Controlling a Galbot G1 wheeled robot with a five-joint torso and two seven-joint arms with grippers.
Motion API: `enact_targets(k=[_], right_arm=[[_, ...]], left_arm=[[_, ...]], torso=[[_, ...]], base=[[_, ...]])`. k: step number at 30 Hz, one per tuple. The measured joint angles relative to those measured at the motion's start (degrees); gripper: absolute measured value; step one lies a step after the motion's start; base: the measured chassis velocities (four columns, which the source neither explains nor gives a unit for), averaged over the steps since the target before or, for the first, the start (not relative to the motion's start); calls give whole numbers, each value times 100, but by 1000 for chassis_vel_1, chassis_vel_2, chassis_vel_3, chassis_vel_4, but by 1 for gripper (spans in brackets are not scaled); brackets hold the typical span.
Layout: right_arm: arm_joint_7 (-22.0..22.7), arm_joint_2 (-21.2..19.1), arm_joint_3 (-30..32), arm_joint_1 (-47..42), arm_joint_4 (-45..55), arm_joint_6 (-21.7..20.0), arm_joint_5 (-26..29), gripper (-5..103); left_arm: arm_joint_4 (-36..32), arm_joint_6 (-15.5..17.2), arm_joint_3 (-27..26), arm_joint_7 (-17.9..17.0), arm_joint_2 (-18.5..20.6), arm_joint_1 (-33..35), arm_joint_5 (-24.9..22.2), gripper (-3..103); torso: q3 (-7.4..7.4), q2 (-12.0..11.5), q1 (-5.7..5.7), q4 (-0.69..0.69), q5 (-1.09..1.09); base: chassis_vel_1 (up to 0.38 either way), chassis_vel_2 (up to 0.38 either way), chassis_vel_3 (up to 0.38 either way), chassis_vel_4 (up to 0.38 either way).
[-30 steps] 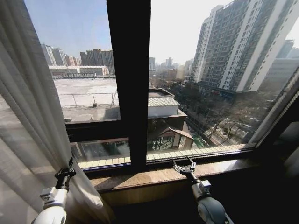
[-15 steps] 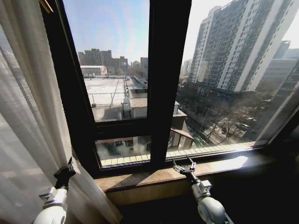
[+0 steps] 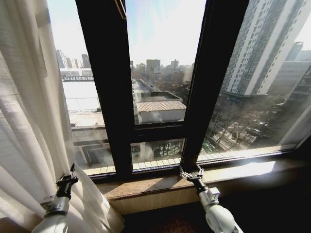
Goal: Open the curtains by pulling them apart, changing their state from closed to fully open.
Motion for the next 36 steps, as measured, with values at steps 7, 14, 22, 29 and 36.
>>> enact_targets(k=[7,14,22,29,36], right_arm=[[0,0,0,0,0,0,0,100],[0,0,0,0,0,0,0,100],[0,0,0,0,0,0,0,100],[0,0,0,0,0,0,0,100],[-1,2,-2,0,1,0,0,100]], left_arm=[[1,0,-1,0,-27,-3,13,0],[-40,-26,-36,-1,-66,72,30,0],[-94,-79,-119,-1,-91,188,30,0],[-137,-127,-157,-2,-117,283,34,0],[-161,-168,-182,-10,-132,365,45,0]], torso=[[0,0,0,0,3],[0,0,1,0,3],[0,0,0,0,3],[0,0,0,0,2],[0,1,-1,1,-2]], base=[[390,309,-391,-302],[391,316,-402,-308],[406,309,-400,-308],[390,300,-406,-302],[243,208,-242,-202]])
